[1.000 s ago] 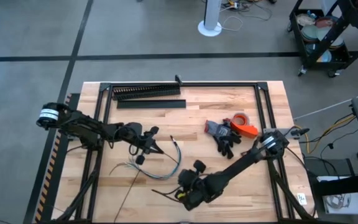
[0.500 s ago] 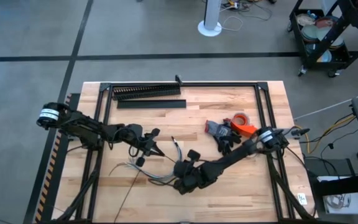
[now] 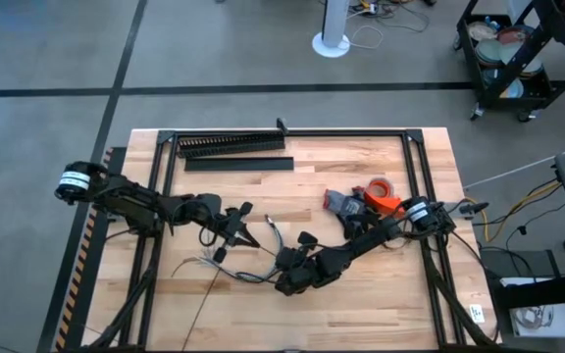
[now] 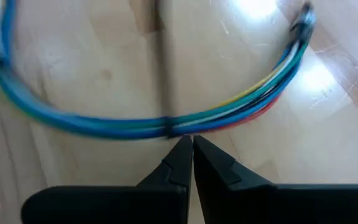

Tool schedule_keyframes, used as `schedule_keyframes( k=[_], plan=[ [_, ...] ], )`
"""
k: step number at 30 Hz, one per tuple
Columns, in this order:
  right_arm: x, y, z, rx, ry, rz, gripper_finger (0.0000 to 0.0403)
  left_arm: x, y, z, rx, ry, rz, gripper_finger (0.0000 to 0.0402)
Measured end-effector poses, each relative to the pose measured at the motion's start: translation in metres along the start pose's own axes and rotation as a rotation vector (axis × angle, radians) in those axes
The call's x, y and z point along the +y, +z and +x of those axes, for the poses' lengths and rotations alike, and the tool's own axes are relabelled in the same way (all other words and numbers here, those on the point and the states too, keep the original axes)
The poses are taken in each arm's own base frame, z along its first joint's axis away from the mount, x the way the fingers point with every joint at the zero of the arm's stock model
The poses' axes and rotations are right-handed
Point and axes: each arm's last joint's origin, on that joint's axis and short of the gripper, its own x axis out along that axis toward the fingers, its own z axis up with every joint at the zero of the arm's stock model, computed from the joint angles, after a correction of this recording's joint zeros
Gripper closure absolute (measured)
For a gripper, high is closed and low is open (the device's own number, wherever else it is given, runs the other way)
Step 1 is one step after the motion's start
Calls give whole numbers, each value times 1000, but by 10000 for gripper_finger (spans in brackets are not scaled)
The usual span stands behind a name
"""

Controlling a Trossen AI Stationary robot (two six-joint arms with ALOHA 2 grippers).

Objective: Ziptie cables
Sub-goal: Wrap the black zip tie on the cable

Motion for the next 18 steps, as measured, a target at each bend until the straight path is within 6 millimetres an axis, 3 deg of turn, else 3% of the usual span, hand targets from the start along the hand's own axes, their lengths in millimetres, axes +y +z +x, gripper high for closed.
schedule_keyframes(
  k=[4, 7, 13, 18],
  plan=[
    [1, -1, -2, 3, 1, -68, 402, 0, -1, 0, 12, -3, -5, 401],
    [2, 5, -15, 10, 27, -139, 392, 0, -2, 0, 19, -4, -8, 401],
    [-5, 17, -39, 60, 86, -122, 341, -1, -5, -1, 50, 0, -20, 401],
    [1, 20, -31, -9, 113, -107, 314, -1, -5, -1, 49, 1, -20, 401]
  ],
)
